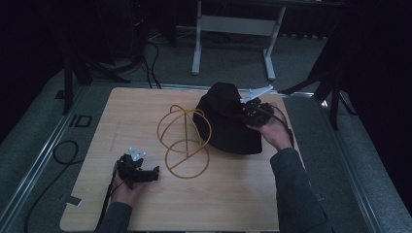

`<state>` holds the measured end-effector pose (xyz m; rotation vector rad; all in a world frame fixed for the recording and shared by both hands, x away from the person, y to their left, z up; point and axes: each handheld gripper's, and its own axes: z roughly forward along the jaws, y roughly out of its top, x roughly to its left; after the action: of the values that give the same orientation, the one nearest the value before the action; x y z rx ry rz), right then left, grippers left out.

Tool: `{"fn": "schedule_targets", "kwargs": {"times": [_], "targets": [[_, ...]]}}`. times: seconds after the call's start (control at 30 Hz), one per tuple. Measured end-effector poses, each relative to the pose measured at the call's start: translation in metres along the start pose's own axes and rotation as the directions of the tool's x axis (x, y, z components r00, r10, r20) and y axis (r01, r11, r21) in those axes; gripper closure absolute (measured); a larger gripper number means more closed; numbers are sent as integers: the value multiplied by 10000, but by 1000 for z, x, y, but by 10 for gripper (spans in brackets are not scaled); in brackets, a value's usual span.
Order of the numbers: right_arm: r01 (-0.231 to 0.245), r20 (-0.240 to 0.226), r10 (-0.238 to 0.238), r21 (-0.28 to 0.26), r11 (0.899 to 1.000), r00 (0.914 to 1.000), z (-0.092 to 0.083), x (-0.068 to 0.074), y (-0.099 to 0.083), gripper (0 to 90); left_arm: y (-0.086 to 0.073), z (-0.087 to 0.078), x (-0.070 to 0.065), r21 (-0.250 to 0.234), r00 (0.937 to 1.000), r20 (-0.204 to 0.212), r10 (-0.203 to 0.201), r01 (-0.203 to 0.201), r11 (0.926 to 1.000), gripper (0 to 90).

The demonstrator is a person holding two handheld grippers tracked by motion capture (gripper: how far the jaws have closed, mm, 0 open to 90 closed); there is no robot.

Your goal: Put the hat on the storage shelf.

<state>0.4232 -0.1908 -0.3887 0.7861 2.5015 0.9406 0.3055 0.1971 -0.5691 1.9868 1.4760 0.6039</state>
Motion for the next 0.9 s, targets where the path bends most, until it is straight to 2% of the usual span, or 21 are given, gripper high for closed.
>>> {"fn": "schedule_targets", "kwargs": {"times": [0.17, 0.43, 0.63, 0.9], "targets": [[-100, -1, 100, -168, 9998, 10000, -9, -5, -1, 880, 0, 0, 0, 8, 10000, 3, 20, -20, 10000, 3], [97, 178, -92, -304, 9995, 9998, -28, -8, 0, 881, 0, 0, 0, 8, 10000, 13, 18, -18, 10000, 3], [-51, 213, 61, -477, 9988, 9998, -40, -13, -2, 881, 0, 0, 0, -3, 10000, 14, -2, 2, 10000, 2], [220, 343, -202, -506, 9985, 9992, -55, -12, 0, 881, 0, 0, 0, 47, 10000, 18, 37, -37, 10000, 2]]}}
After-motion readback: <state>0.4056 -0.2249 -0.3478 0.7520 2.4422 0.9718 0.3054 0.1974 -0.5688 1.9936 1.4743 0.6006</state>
